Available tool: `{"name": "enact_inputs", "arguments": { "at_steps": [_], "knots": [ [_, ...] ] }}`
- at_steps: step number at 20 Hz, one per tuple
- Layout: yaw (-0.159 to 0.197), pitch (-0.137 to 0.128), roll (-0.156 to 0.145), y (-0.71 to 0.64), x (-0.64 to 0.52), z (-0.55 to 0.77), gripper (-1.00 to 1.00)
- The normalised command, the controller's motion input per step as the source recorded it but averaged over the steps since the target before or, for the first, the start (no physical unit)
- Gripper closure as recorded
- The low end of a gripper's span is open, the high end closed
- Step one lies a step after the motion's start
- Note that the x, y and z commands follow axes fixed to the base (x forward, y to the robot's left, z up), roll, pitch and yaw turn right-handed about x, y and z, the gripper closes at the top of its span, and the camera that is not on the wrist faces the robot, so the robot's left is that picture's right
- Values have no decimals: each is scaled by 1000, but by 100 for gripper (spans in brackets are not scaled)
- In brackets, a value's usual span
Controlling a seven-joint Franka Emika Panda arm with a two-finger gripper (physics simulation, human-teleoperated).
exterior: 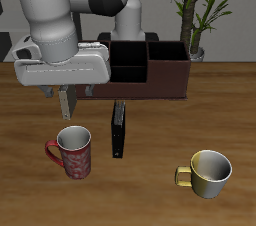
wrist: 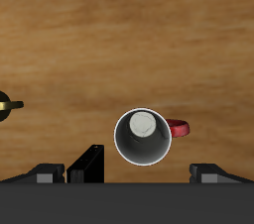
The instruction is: Place the red mug into the back desk caddy's right compartment
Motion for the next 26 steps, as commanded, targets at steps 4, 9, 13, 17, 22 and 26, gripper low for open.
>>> {"name": "enact_inputs", "arguments": {
  "at_steps": [4, 9, 13, 17, 22, 26],
  "knots": [
    [2, 17, -4, 51, 120, -322, -100],
    [-6, 19, -6, 29, 91, -296, -100],
    [-36, -4, 2, -9, 17, -220, -100],
    [-48, -30, -10, 28, -9, -131, -100],
    [-40, -58, -4, 93, -105, -202, -100],
    [-108, -47, -7, 99, -227, -97, -100]
  ]
}}
